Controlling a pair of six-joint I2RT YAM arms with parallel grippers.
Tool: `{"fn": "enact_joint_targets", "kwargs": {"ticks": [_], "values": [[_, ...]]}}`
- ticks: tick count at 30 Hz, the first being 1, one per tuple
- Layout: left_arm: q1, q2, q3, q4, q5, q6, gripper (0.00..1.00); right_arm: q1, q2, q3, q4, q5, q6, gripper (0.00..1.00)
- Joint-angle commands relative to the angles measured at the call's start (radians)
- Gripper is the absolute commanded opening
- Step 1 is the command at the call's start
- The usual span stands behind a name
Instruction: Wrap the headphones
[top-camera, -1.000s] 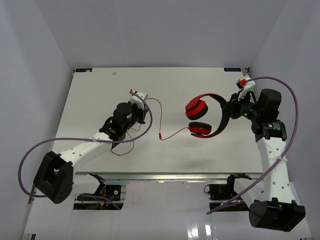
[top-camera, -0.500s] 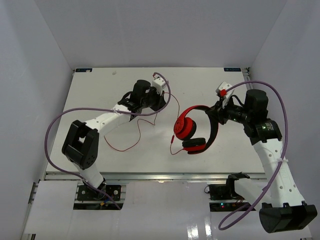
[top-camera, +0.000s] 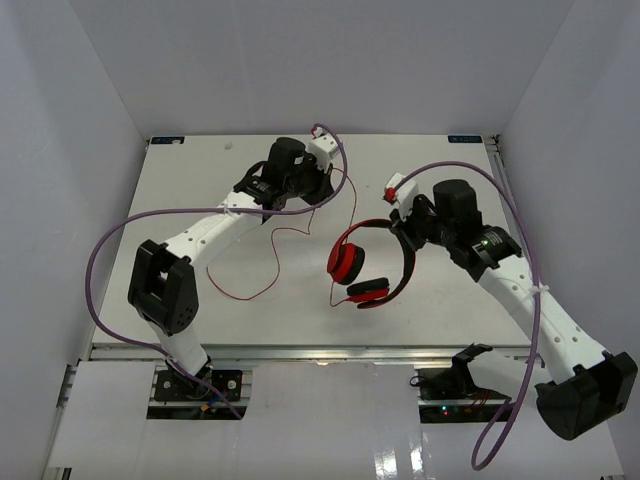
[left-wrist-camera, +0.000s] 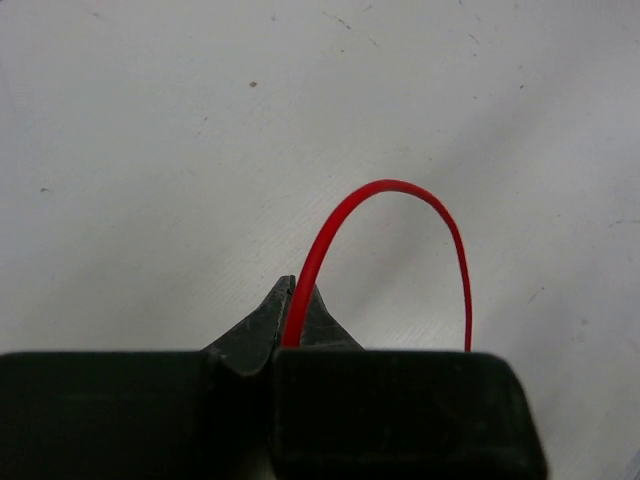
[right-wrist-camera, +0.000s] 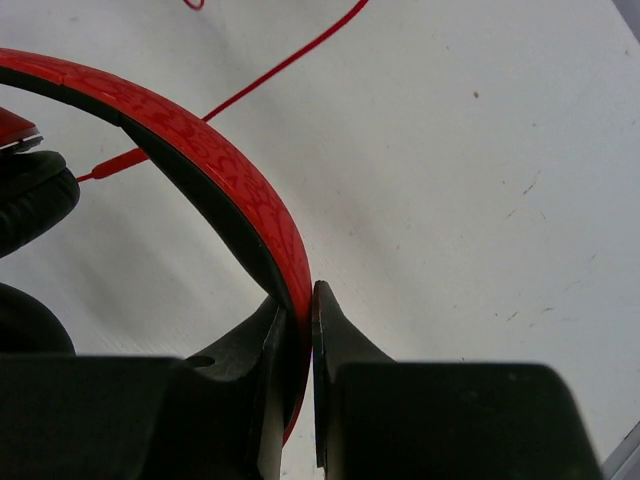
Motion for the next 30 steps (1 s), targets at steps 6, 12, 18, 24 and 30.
{"fn": "enact_joint_targets", "kwargs": {"ticks": [6, 12, 18, 24, 30], "values": [[-0.099, -0.006, 0.135, -0.201, -0.301, 0.134, 0.00, 0.051, 0.179, 0.111, 0.146, 0.310, 0.182, 0.08], [-0.162, -0.030, 0.135, -0.242, -0.410, 0.151, 0.00, 0.051, 0.251, 0.158, 0.157, 0.364, 0.223, 0.08], [-0.213, -0.063, 0.170, -0.293, -0.439, 0.129, 0.00, 0.051, 0.310, 0.189, 0.179, 0.408, 0.290, 0.08], [-0.237, -0.109, 0.186, -0.367, -0.421, 0.087, 0.00, 0.052, 0.365, 0.228, 0.184, 0.501, 0.321, 0.08], [-0.241, -0.182, 0.132, -0.390, -0.306, -0.011, 0.00, 0.052, 0.403, 0.269, 0.190, 0.537, 0.377, 0.08]]}}
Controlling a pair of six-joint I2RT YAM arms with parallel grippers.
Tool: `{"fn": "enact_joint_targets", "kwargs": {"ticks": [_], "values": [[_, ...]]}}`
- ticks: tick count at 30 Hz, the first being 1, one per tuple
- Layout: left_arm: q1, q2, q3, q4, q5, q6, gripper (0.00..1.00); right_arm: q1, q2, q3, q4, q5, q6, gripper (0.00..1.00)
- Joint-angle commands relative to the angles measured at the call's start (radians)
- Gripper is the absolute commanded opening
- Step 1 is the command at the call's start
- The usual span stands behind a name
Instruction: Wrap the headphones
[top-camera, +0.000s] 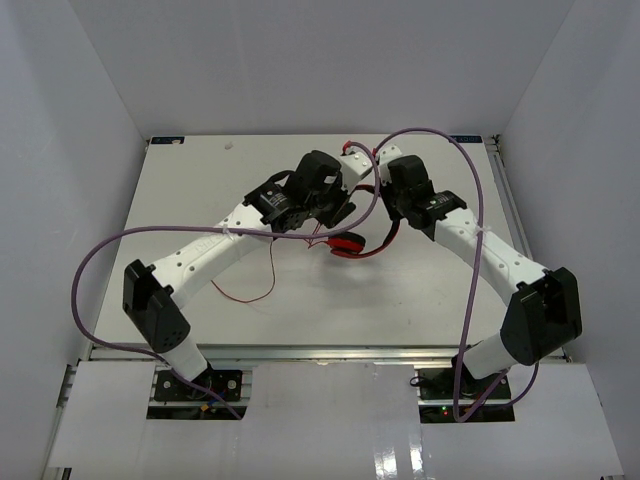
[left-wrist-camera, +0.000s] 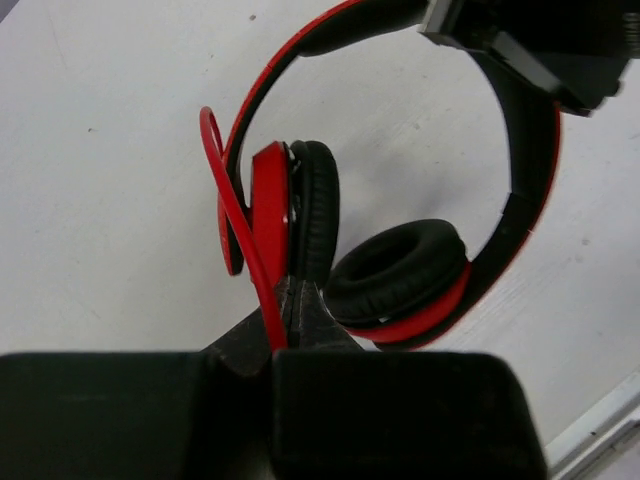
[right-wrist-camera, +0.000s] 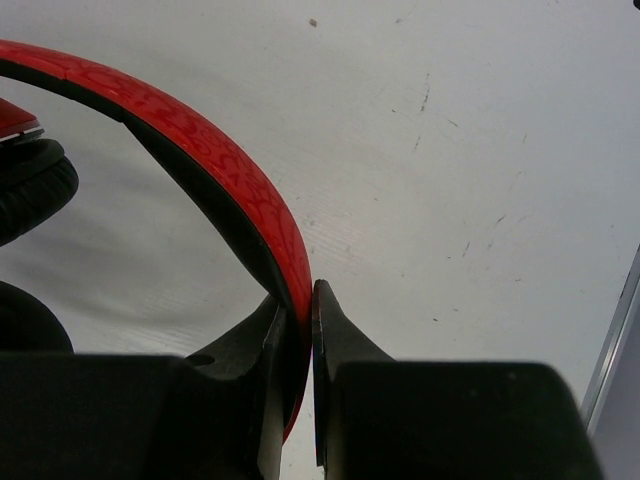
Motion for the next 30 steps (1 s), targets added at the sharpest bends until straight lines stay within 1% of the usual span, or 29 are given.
{"fn": "enact_joint_targets", "kwargs": {"ticks": [1, 5, 9, 14, 19, 23, 27, 30], "values": [[-0.003, -0.111, -0.023, -0.023, 0.110, -0.092, 0.00, 0.001, 0.008, 0.092, 0.093, 0.034, 0.086, 0.08], [-0.003, -0.131, -0.066, -0.003, 0.199, -0.143, 0.00, 0.001, 0.023, 0.130, 0.094, -0.029, 0.122, 0.08], [-0.003, -0.136, -0.106, 0.018, 0.222, -0.177, 0.01, 0.000, 0.025, 0.170, 0.087, -0.098, 0.161, 0.08], [-0.003, -0.134, -0.124, 0.047, 0.225, -0.219, 0.07, 0.001, -0.009, 0.137, 0.093, -0.154, 0.186, 0.08], [-0.003, -0.109, -0.111, 0.076, 0.294, -0.303, 0.10, -0.002, -0.026, 0.113, 0.103, -0.175, 0.207, 0.08], [-0.005, -0.100, -0.110, 0.110, 0.333, -0.353, 0.11, -0.012, -0.024, 0.108, 0.103, -0.184, 0.224, 0.08], [-0.023, -0.097, -0.123, 0.169, 0.398, -0.403, 0.09, -0.059, -0.020, 0.089, 0.107, -0.219, 0.254, 0.08], [-0.055, -0.091, -0.141, 0.192, 0.408, -0.424, 0.09, -0.100, -0.018, 0.087, 0.105, -0.254, 0.277, 0.08]]}}
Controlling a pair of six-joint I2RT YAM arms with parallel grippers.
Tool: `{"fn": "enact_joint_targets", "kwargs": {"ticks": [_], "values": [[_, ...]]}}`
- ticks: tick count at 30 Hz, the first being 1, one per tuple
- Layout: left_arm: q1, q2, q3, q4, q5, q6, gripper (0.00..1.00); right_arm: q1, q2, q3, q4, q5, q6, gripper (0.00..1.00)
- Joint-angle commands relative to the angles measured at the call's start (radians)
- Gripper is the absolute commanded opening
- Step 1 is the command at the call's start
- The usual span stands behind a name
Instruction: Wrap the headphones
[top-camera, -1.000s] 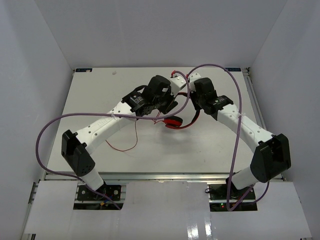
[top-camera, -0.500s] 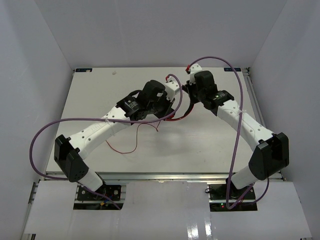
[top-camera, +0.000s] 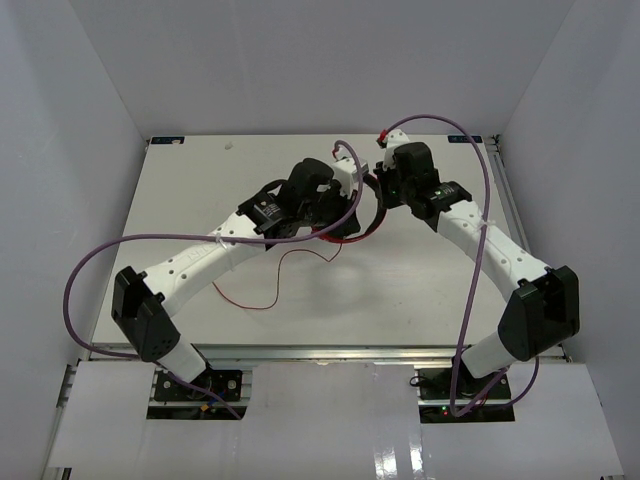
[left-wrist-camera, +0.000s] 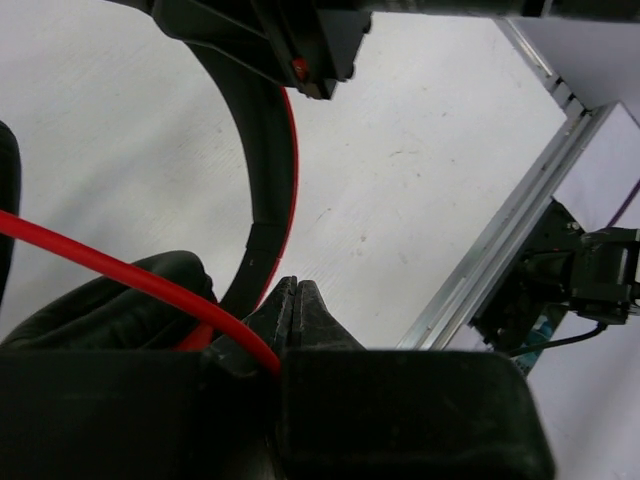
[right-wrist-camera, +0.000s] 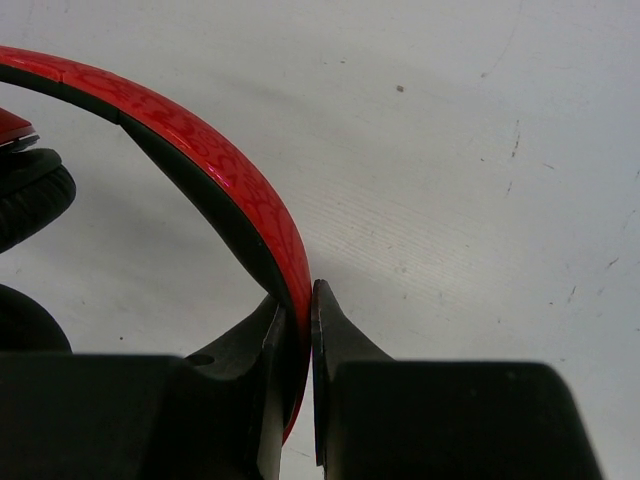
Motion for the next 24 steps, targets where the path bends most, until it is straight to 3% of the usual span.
{"fn": "enact_joint_targets", "kwargs": {"ticks": [1, 11, 24], "values": [[-0.050, -0.010, -0.030, 0.083, 0.068, -0.064, 0.09, -0.072, -0.045, 0.002, 0.077, -0.075, 0.077, 0.08], [-0.107, 0.000, -0.164, 0.239, 0.065, -0.114, 0.11, -0.128, -0.057, 0.012, 0.070, -0.149, 0.121, 0.08], [-0.139, 0.048, -0.218, 0.328, 0.014, -0.117, 0.14, -0.247, -0.064, 0.007, 0.069, -0.337, 0.224, 0.08]]}}
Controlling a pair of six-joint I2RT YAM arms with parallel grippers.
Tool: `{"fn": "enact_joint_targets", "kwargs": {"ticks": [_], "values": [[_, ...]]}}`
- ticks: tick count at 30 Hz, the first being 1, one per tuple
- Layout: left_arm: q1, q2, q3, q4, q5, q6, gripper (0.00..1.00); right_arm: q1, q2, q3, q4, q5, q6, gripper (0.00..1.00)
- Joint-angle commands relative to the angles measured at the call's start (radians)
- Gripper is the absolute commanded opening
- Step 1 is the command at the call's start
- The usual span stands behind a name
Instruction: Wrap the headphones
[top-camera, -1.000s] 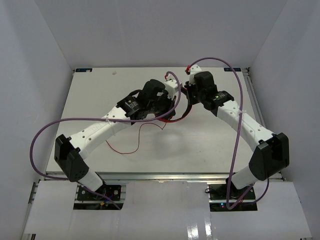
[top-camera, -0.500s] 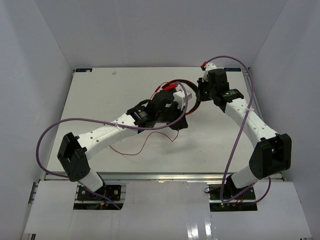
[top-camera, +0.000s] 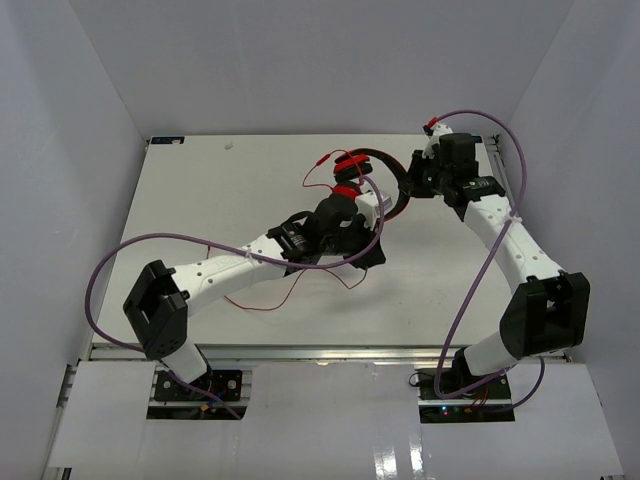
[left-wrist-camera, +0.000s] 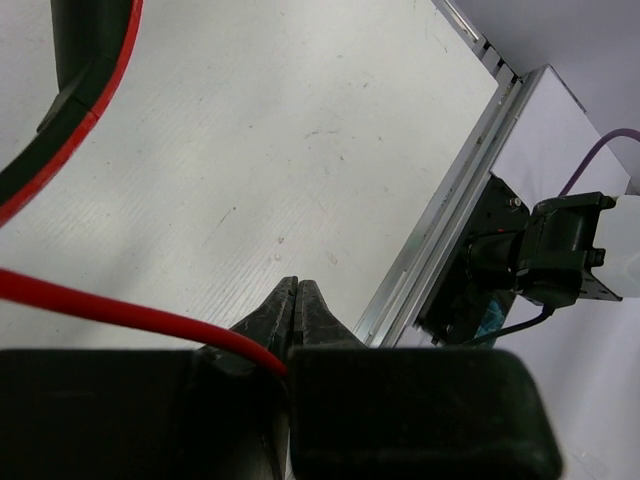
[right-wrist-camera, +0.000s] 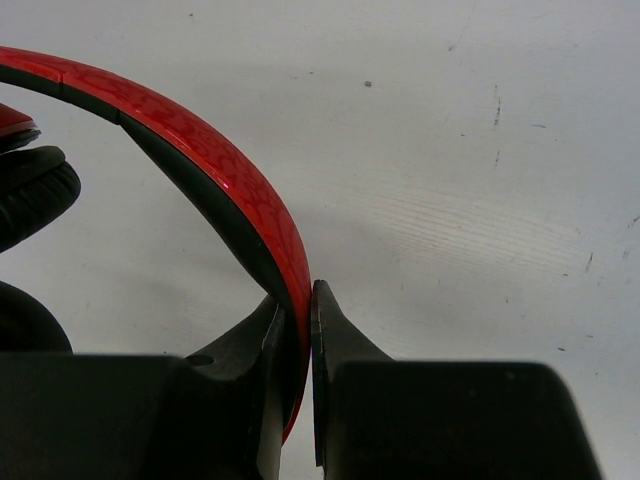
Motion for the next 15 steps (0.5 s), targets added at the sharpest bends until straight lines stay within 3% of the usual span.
{"fn": "enact_joint_targets", "kwargs": {"ticks": [1, 15], "values": [[-0.011, 0.000, -0.033, 0.051, -0.032, -0.001, 0.14, -0.028, -0.048, 0.011, 0.067, -0.115, 0.083, 0.08], [-0.016, -0.049, -0.196, 0.192, -0.171, 0.059, 0.21, -0.075, -0.067, -0.018, 0.079, -0.186, 0.110, 0.08]]}}
